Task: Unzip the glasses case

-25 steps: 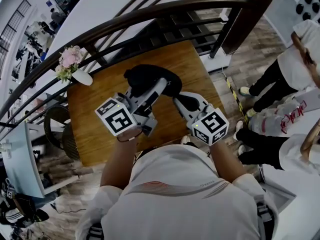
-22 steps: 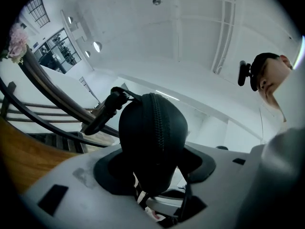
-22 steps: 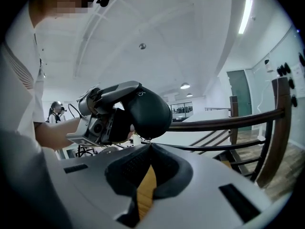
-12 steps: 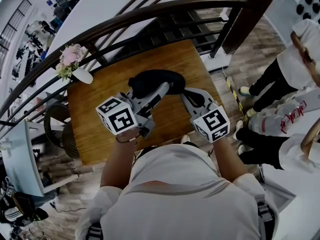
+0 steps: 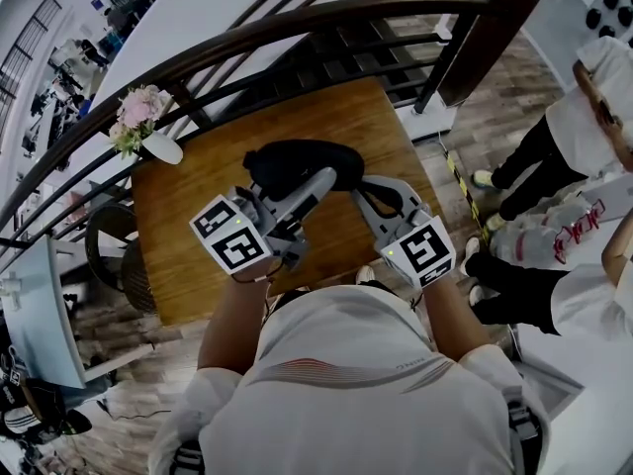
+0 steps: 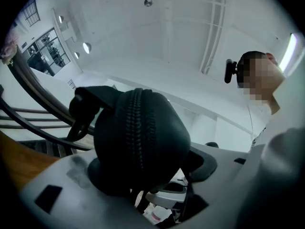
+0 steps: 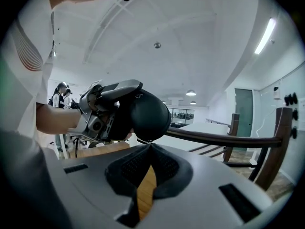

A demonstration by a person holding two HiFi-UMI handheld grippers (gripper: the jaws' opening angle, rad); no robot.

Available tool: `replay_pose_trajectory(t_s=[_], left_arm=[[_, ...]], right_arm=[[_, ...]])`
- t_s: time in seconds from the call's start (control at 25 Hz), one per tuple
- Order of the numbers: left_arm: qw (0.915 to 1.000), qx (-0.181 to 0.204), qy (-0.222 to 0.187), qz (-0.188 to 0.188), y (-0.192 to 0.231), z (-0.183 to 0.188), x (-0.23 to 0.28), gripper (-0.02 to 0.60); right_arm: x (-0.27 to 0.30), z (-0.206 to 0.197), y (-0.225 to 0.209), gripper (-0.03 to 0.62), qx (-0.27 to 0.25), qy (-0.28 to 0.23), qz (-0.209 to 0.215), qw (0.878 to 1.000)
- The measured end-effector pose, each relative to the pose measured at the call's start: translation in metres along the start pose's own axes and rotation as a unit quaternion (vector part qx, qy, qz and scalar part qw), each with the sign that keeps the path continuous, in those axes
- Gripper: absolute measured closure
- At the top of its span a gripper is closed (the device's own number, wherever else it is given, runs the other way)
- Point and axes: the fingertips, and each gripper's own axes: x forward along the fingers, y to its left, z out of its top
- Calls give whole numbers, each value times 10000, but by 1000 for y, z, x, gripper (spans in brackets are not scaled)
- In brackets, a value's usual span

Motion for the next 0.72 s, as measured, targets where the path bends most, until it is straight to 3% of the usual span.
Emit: replay_pose_trajectory(t_s=[0.12, 0.36, 0.6, 0.72], left_arm=[[9999, 25, -100, -117, -5, 4, 1, 310], [9999, 105, -44, 9, -3, 3, -1, 329], [9994, 10, 311, 155, 5, -10, -1, 335], [9978, 114, 645, 104, 4, -20, -1, 334]], right_arm=[[0, 3, 5, 545, -140, -17, 61, 9999], [2, 0, 6, 545, -137, 69, 99, 9998], [-1, -7, -12, 543, -303, 267, -227, 9989], [-1, -10, -15, 543, -838, 450, -340, 9949]])
